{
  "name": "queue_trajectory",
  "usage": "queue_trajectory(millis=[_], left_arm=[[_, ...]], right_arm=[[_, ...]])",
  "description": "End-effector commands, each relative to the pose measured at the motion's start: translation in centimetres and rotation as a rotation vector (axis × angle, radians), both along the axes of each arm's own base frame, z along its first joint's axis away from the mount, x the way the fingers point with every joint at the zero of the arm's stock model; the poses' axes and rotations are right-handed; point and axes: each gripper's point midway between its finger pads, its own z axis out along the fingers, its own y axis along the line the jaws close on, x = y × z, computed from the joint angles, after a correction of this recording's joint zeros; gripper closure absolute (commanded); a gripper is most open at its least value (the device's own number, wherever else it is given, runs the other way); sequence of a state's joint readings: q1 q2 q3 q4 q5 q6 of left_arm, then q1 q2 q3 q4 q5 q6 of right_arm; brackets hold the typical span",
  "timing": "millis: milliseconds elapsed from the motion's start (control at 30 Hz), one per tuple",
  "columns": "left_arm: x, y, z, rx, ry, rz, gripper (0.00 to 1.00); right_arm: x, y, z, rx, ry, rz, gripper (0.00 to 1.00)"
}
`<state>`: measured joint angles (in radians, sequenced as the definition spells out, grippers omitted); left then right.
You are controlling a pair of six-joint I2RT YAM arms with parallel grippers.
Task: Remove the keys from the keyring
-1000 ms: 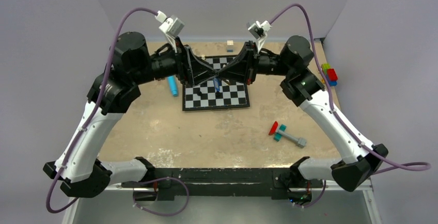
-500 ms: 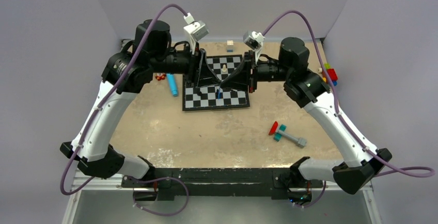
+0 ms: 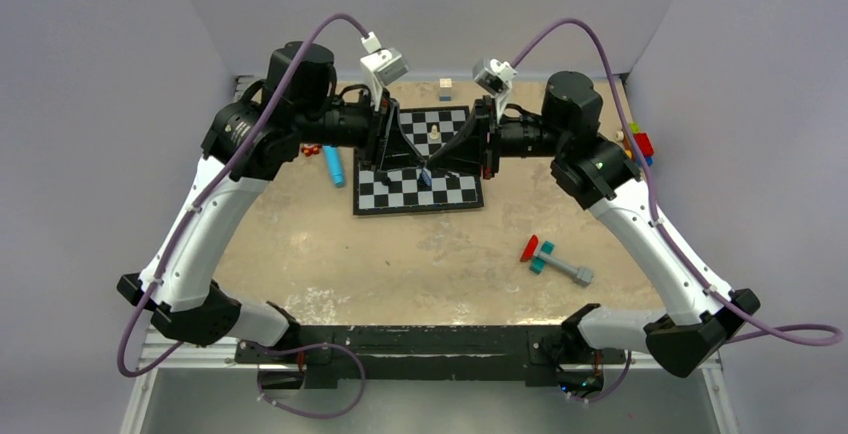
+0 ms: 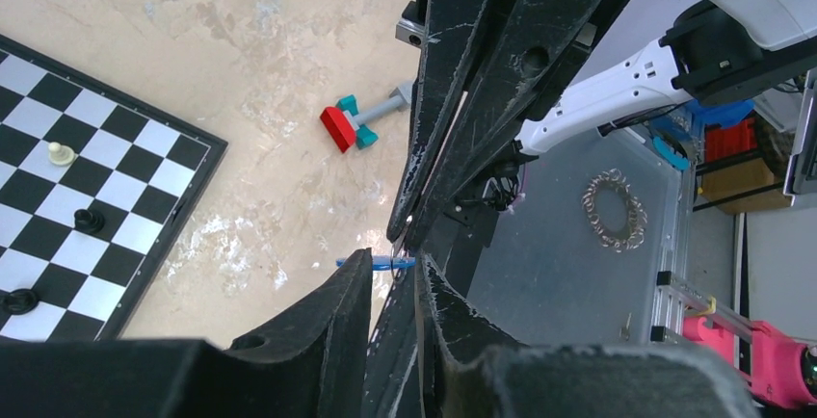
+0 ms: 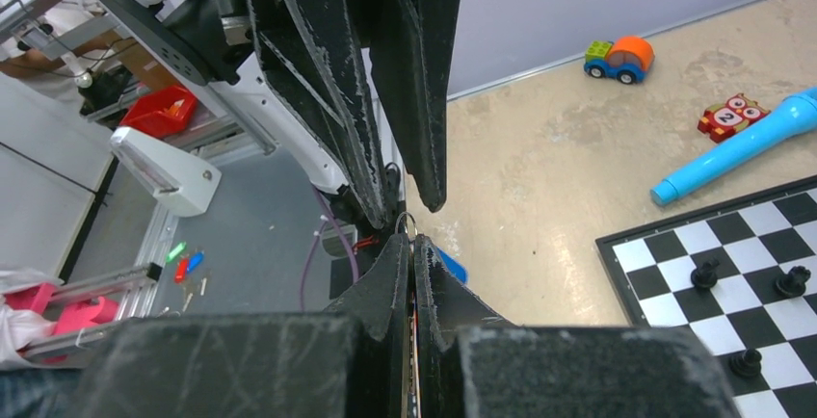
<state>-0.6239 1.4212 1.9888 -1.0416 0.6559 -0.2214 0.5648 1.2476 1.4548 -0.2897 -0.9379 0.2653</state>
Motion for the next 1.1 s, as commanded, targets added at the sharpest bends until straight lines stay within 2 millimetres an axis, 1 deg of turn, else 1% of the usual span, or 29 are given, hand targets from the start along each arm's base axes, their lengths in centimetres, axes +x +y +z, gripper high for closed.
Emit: queue_trajectory(millis=[0, 67, 133, 233, 333, 433, 533, 700, 900, 1067], left_arm=[[-0.5, 0.1, 0.2, -0.008, -0.012, -0.026, 0.76], [-0.4, 0.1, 0.1, -0.008, -0.012, -0.029, 0.79], [-0.5, 0.0, 0.1, -0.01, -0.007, -0.032, 0.87], [-0.4, 0.0, 0.2, -0.011, -0.007, -0.026, 1.0], [-0.4, -0.1, 0.6, -0.029, -0.01, -0.024, 1.0], [-0.3, -0.4, 1.5, -0.071, -0.009, -0.013, 1.0], [0.1, -0.6, 2.0, -0.113, -0.003, 0.026, 1.0], [0.8, -0.9, 4.0, -0.249, -0.005, 0.107, 1.0], [1.9, -0.3, 5.6, -0.39, 0.013, 0.25, 1.0], [2.2, 0.2, 5.9, -0.44, 0.018, 0.319, 1.0]], right_arm=[[-1.1, -0.1, 3.4, 0.077, -0.079, 0.038, 1.0], [-1.0, -0.1, 3.4, 0.079, -0.074, 0.037, 1.0], [-1.0, 0.0, 3.3, 0.08, -0.071, 0.038, 1.0], [-1.2, -0.1, 3.5, 0.087, -0.07, 0.045, 1.0], [-1.2, -0.1, 3.6, 0.092, -0.07, 0.047, 1.0], [-1.2, 0.0, 4.0, 0.111, -0.071, 0.038, 1.0], [-1.0, 0.0, 4.8, 0.156, -0.073, 0.021, 1.0], [-0.8, 0.1, 6.3, 0.244, -0.047, -0.006, 1.0], [-0.7, 0.1, 7.9, 0.329, -0.03, -0.009, 1.0], [-0.7, 0.2, 9.1, 0.389, -0.013, 0.004, 1.0]])
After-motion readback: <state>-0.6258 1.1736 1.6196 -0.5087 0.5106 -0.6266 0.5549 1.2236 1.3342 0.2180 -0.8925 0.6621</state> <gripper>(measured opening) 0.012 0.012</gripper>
